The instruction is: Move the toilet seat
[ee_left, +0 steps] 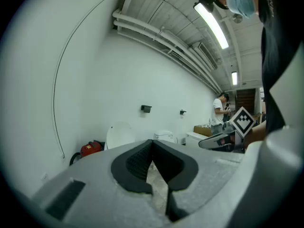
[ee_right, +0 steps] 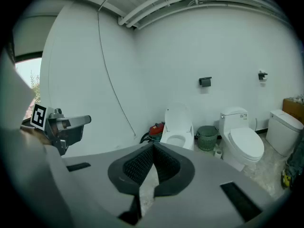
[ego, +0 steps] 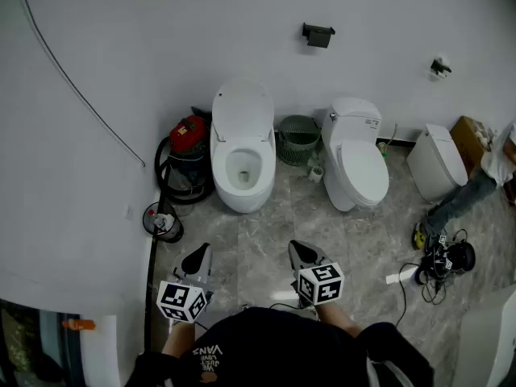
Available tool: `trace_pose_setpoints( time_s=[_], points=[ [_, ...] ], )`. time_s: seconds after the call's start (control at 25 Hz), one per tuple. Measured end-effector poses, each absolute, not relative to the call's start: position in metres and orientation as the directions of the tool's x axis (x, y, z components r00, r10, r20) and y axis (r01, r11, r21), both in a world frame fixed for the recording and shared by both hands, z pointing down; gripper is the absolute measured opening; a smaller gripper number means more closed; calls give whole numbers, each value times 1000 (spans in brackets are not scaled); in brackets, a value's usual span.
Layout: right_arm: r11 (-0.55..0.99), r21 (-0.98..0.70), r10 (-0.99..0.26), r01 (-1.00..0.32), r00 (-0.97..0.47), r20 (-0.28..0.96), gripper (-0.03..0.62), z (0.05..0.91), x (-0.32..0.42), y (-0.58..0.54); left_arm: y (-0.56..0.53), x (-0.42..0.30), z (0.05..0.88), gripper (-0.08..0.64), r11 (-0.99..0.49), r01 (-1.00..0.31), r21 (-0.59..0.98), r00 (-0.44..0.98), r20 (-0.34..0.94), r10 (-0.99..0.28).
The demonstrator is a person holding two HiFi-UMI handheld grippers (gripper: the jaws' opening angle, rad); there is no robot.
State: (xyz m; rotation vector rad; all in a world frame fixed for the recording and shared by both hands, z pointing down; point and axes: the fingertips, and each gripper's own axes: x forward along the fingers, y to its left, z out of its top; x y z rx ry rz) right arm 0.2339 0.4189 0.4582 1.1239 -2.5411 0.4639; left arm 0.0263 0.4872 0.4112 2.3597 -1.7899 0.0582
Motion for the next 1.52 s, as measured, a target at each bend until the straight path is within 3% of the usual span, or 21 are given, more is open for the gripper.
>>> trace_pose_setpoints(
  time_s=[0.2, 0.32, 0.4, 0.52, 0.6, 0.84, 1.52],
  points=[
    [622, -245, -651, -744, -664, 367, -2, 454, 222, 419, 487, 11, 411, 14, -260, -957, 126, 277, 140, -951],
    [570, -315, -678, -759, -651, 342, -2, 453, 226, 416, 489, 8, 411, 199, -290, -945, 153, 312, 144, -939],
    [540, -352, -695, -765, -641, 326, -8, 450, 231, 413, 489, 4, 411, 209, -300, -939, 166, 324, 144, -935],
    [507, -399, -707, -764, -633, 315, 123, 451, 235, 403, 482, -8, 415, 239, -268, -942, 203, 298, 134, -945],
    [492, -414, -709, -766, -629, 320, 127, 454, 238, 396, 478, -10, 420, 263, -246, -937, 247, 284, 131, -950],
    [468, -447, -701, -762, -628, 338, 173, 468, 240, 354, 450, -11, 440, 291, -202, -924, 326, 266, 165, -950],
    [465, -520, -627, -717, -681, 378, 181, 494, 227, 156, 252, -30, 428, 302, -101, -932, 349, 179, 198, -964]
  ],
)
